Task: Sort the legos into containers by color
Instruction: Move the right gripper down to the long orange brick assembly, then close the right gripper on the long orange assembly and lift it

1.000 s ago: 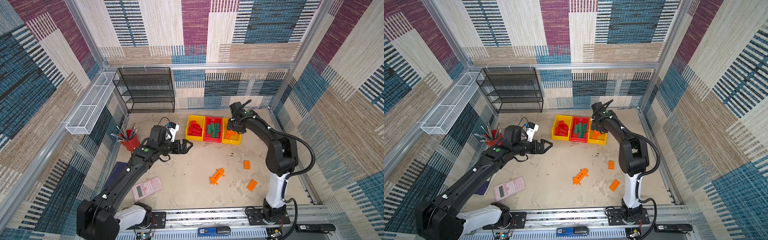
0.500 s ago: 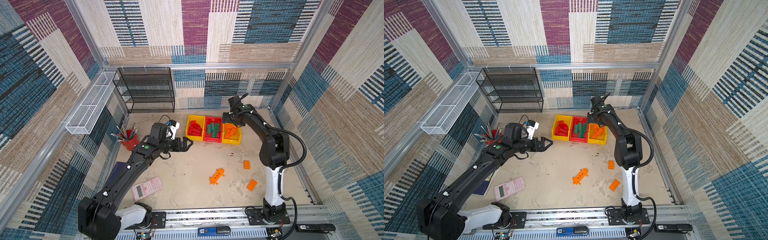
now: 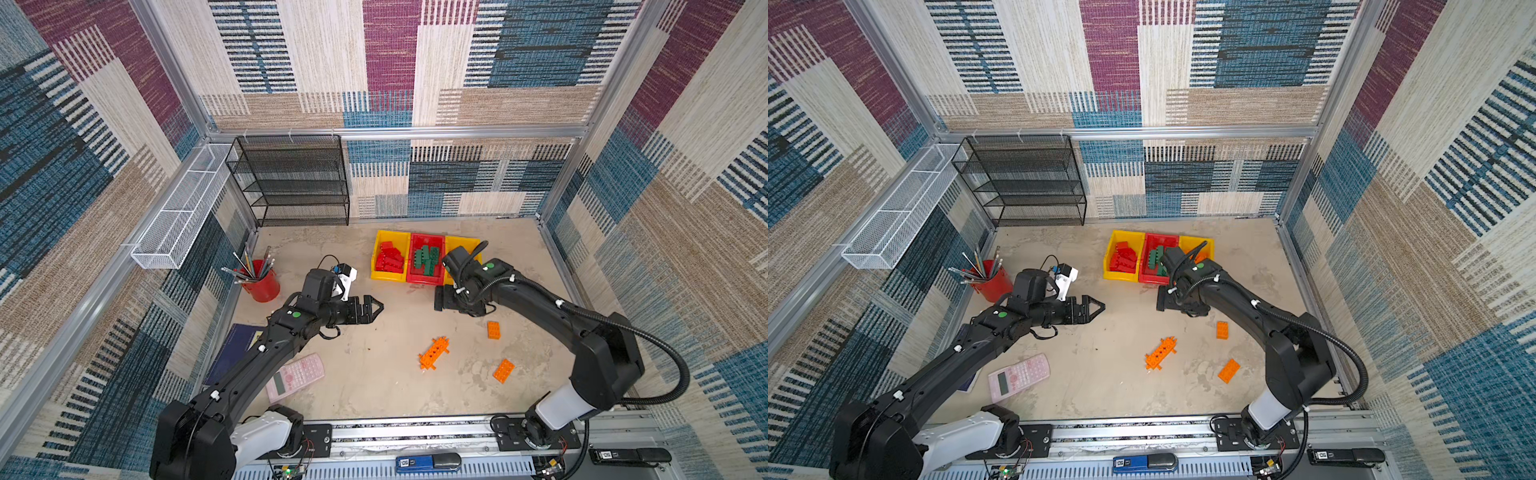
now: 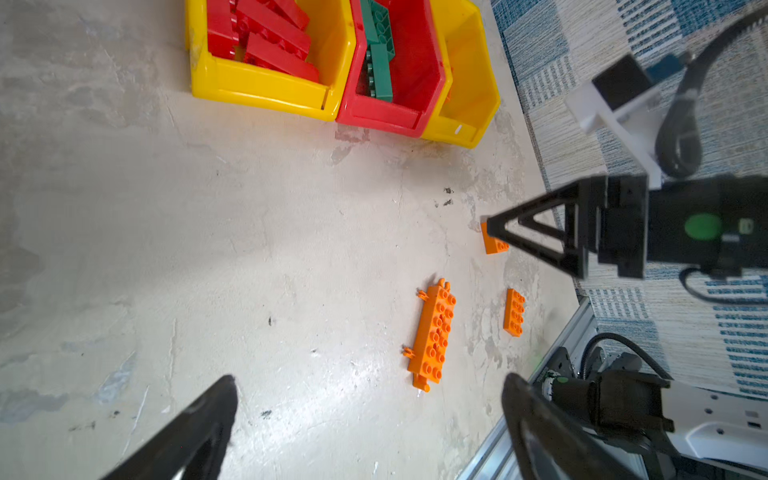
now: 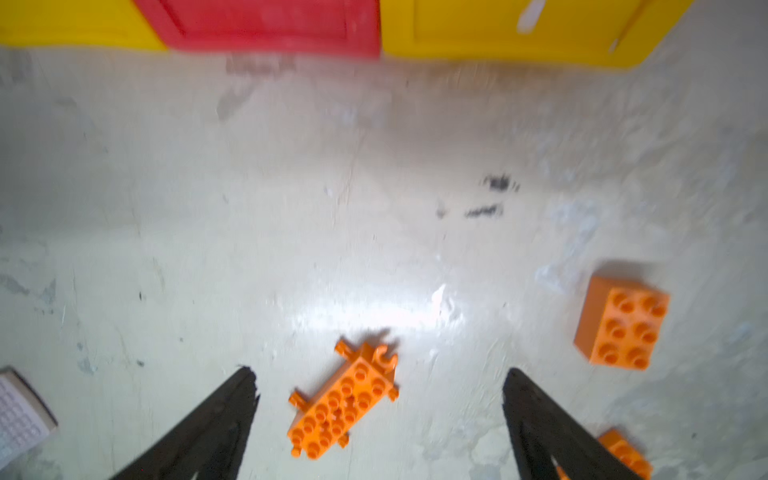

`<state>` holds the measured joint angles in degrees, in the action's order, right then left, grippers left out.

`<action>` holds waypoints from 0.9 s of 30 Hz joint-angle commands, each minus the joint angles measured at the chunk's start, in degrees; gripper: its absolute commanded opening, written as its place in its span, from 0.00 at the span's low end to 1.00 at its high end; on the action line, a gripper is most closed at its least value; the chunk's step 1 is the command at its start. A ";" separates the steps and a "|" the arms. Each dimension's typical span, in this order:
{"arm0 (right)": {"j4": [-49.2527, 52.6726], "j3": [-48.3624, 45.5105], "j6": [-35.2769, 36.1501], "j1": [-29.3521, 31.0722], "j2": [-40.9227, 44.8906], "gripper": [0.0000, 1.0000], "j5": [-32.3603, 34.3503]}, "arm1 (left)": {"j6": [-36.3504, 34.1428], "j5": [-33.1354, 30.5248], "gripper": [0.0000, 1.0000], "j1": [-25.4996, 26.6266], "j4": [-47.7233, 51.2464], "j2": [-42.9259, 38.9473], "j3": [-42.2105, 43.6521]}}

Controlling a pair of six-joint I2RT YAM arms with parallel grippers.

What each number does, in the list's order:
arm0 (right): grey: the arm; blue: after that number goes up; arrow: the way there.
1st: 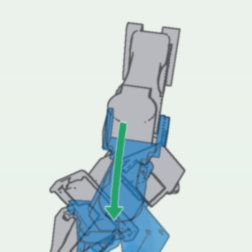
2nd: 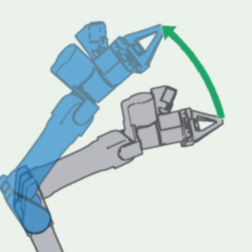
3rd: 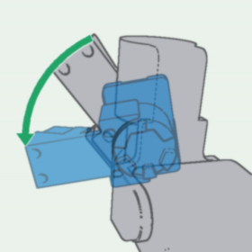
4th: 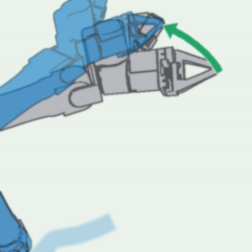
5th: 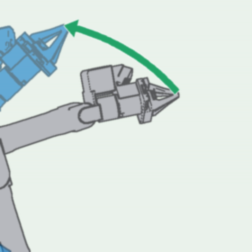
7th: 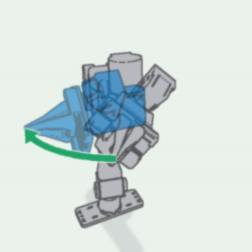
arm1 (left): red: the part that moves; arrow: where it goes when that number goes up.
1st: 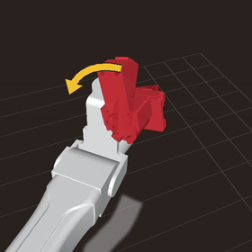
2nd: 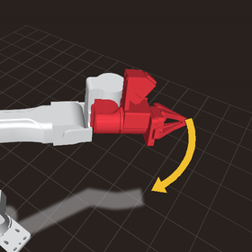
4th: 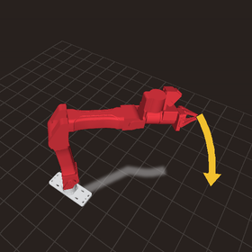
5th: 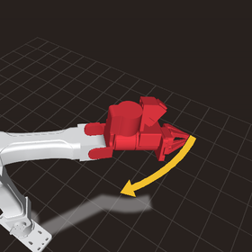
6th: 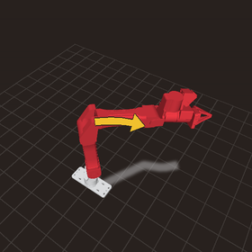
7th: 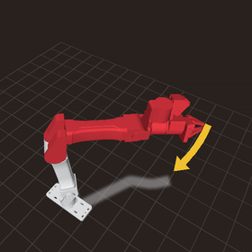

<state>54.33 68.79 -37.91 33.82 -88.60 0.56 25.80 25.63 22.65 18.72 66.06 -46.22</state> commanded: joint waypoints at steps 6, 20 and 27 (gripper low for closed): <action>-5.47 -8.83 -10.49 2.90 2.79 0.86 -6.01 | 1.10 1.13 1.00 0.10 -1.63 -2.05 1.72; -8.68 -10.40 -10.00 5.89 -1.10 0.85 -9.88 | 1.10 -2.05 1.00 0.16 3.33 -8.37 2.53; -11.50 -11.32 -9.15 7.52 -3.66 0.83 -13.00 | 0.87 -2.60 1.00 0.16 4.76 -8.35 1.54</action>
<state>45.06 57.47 -47.64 40.88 -91.61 -10.68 26.79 23.81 22.79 22.26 57.60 -43.94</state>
